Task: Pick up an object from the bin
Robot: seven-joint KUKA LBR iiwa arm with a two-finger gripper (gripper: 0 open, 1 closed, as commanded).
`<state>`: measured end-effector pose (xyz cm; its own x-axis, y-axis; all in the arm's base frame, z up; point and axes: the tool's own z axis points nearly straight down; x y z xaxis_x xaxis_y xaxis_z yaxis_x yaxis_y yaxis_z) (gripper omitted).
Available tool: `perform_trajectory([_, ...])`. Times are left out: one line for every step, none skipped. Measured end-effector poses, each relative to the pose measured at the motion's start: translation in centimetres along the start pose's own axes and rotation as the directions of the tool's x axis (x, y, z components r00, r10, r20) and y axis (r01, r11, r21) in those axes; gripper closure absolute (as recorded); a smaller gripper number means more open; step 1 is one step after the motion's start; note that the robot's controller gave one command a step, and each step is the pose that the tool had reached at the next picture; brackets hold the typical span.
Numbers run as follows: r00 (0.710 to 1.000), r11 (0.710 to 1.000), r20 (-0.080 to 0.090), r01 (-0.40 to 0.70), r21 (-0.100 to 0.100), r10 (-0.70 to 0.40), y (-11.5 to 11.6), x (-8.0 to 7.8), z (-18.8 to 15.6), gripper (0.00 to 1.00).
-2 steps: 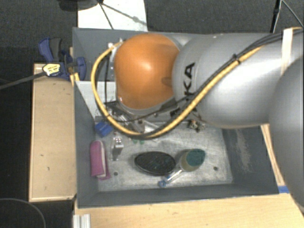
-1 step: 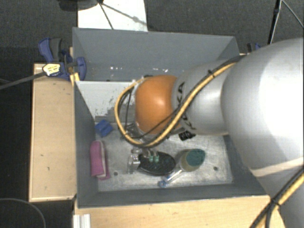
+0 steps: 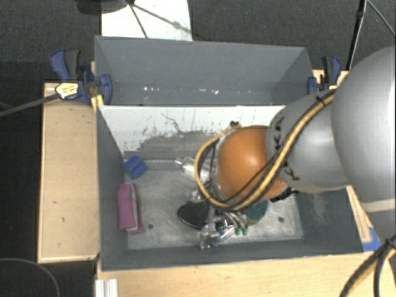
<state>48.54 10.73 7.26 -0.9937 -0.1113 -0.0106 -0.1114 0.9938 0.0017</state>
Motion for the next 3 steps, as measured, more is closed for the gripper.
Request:
perform_trajectory([1.0,1.0,0.005,-0.003,-0.002,0.003,0.3,-0.3,-0.1,1.0])
perform_trajectory([0.999,0.999,-0.002,0.039,0.001,-0.039,0.2,-0.5,-12.1,1.0])
perform_trajectory([0.949,0.949,-0.004,0.316,0.0,-0.316,-1.1,0.0,-19.2,1.0])
